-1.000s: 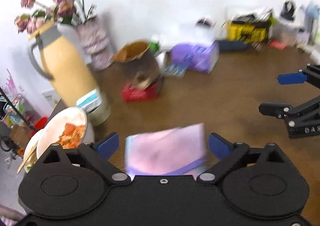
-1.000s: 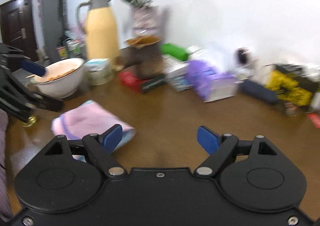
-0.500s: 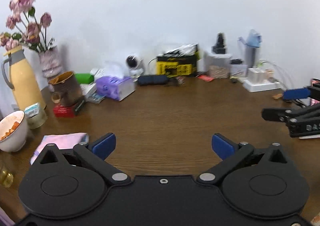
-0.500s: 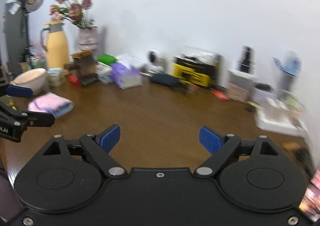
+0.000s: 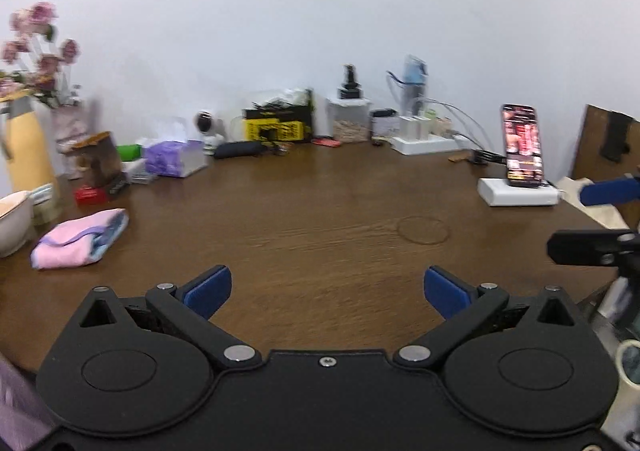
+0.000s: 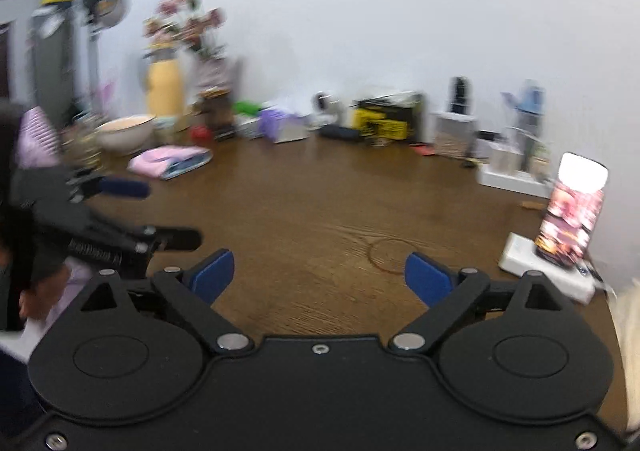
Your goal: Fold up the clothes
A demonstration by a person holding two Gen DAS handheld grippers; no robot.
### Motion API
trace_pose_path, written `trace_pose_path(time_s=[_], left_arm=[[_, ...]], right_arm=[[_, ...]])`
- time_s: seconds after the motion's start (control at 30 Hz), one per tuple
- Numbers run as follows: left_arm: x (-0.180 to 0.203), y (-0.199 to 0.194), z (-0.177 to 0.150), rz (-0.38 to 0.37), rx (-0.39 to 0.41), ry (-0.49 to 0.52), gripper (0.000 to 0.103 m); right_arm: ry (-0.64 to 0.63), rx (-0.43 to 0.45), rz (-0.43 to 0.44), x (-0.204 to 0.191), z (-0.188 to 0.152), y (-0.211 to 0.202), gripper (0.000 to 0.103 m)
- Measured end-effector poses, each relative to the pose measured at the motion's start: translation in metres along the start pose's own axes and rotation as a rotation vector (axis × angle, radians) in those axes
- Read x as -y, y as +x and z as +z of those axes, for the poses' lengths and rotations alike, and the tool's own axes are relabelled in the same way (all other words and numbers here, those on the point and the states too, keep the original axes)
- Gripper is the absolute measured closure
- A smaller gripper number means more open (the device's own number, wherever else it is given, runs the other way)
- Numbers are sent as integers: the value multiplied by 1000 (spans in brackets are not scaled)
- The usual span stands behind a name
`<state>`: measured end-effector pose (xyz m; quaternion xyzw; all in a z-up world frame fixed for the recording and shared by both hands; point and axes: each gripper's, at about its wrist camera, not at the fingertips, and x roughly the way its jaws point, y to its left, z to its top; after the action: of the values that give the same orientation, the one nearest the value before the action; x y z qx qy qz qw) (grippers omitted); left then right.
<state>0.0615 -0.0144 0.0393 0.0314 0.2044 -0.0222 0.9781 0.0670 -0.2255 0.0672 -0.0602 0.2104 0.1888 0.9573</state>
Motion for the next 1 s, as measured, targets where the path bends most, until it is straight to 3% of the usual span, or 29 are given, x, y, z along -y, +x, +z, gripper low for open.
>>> trace_pose_path(time_s=[0.1, 0.3, 0.6, 1.0], left_arm=[[5, -2, -9, 24, -16, -40, 0], [-6, 10, -13, 45, -113, -110, 0], [-5, 4, -15, 36, -116, -82, 0], [-5, 5, -15, 32, -123, -81, 0]], right_arm=[[5, -2, -97, -21, -20, 10, 7], [91, -51, -60, -24, -28, 24, 7], [117, -41, -129, -17, -31, 28, 7], [109, -42, -130, -16, -30, 28, 7]])
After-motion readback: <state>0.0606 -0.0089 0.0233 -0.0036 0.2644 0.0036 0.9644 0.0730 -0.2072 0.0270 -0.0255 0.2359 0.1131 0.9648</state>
